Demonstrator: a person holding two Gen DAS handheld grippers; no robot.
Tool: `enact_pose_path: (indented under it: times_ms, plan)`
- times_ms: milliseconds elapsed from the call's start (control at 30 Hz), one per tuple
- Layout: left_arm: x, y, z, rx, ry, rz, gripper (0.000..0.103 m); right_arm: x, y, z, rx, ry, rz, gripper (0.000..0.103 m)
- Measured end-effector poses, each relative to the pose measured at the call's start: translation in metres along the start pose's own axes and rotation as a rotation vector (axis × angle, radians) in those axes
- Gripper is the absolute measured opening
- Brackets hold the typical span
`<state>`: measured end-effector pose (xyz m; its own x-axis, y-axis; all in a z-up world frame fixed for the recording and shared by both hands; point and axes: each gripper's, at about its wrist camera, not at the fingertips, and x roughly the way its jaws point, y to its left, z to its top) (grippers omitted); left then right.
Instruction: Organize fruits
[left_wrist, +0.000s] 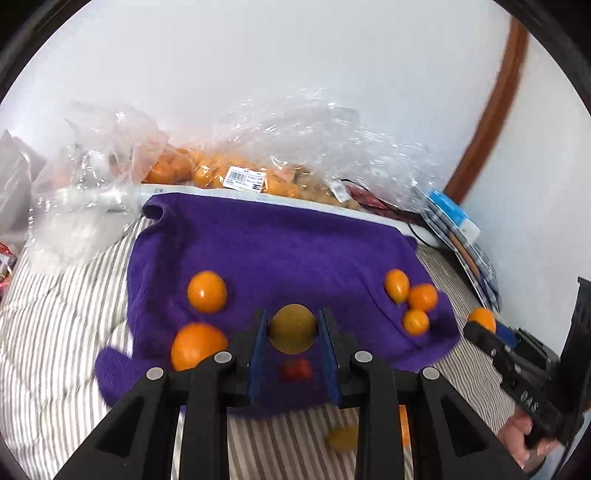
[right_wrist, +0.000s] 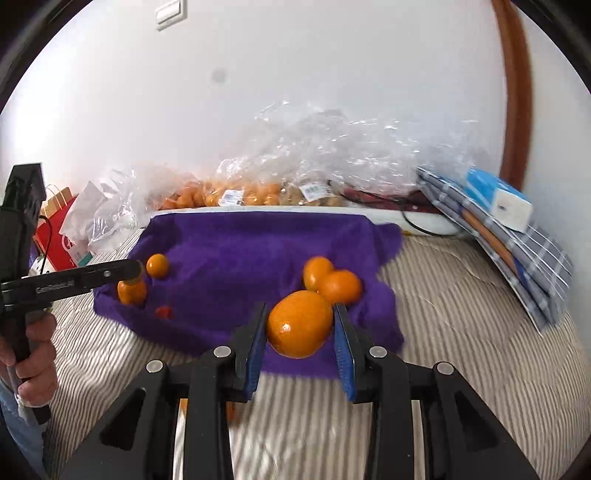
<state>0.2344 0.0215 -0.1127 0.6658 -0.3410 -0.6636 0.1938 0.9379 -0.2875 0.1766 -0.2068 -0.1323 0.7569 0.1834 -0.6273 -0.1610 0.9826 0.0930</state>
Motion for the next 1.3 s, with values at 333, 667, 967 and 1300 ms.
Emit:
enact_pose_path:
  times_ms: [333,667,967,1300]
  plan:
    - [0.028,0.011,-0.004,0.004,-0.05,0.04,0.027,0.053,0.008,0.001,0.009,0.07,0.084,0.034]
    - [0.034,0.018,-0.006,-0.017,-0.071,0.06,0.027,0.065,0.02,-0.004,-0.02,0.094,0.136,0.034]
    - [0.036,0.015,-0.007,-0.011,-0.074,0.06,0.027,0.072,0.023,-0.008,-0.013,0.117,0.119,0.034]
    - [0.037,0.004,-0.009,0.043,-0.075,0.073,0.027,0.07,0.022,-0.01,-0.035,0.108,0.123,0.036]
